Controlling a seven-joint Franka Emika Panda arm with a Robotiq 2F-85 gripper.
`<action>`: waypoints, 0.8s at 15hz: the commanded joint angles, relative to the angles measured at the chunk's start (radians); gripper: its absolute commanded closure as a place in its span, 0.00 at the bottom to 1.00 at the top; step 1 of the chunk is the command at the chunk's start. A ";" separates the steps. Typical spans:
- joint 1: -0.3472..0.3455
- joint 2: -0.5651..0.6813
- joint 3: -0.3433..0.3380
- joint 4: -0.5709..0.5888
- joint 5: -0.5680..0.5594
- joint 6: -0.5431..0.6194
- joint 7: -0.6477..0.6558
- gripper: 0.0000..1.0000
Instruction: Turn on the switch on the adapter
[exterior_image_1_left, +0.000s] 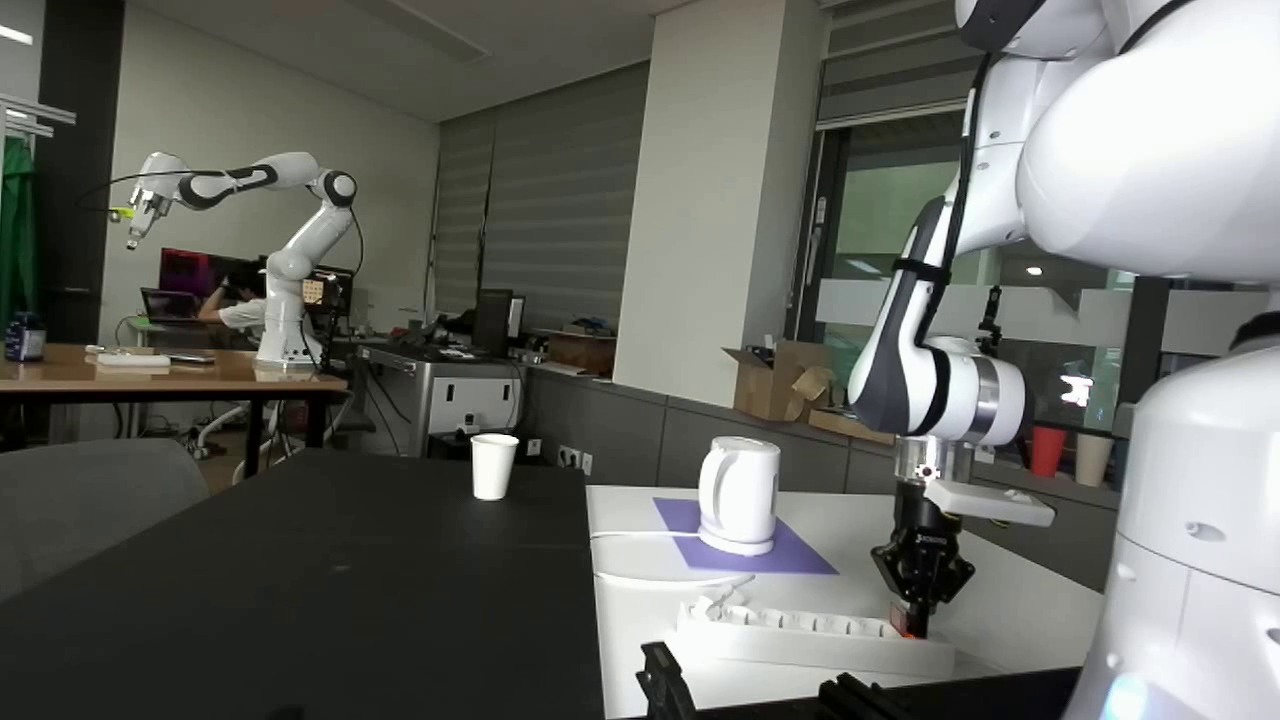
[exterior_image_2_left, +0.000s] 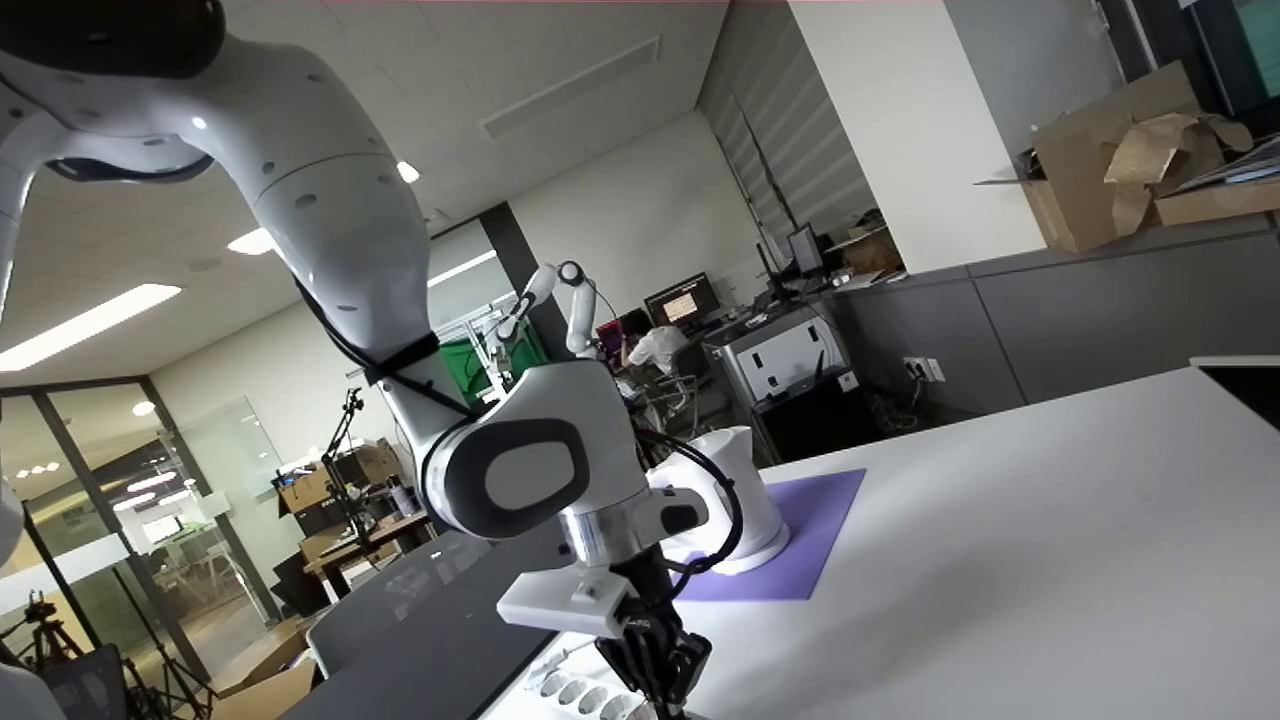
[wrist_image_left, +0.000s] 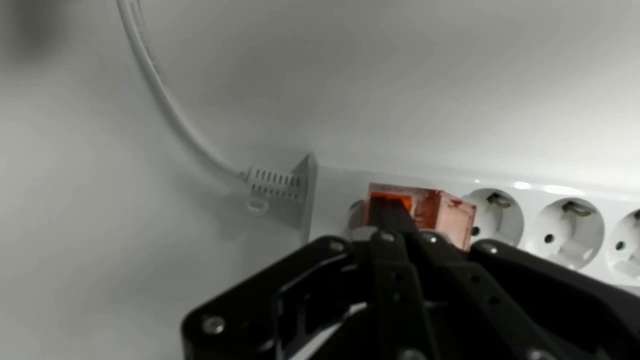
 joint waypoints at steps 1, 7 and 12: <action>-0.068 0.076 0.056 0.054 0.055 -0.017 -0.062 1.00; -0.046 -0.152 0.027 -0.109 0.030 -0.048 -0.120 1.00; -0.025 -0.326 -0.006 -0.257 0.033 0.031 -0.170 1.00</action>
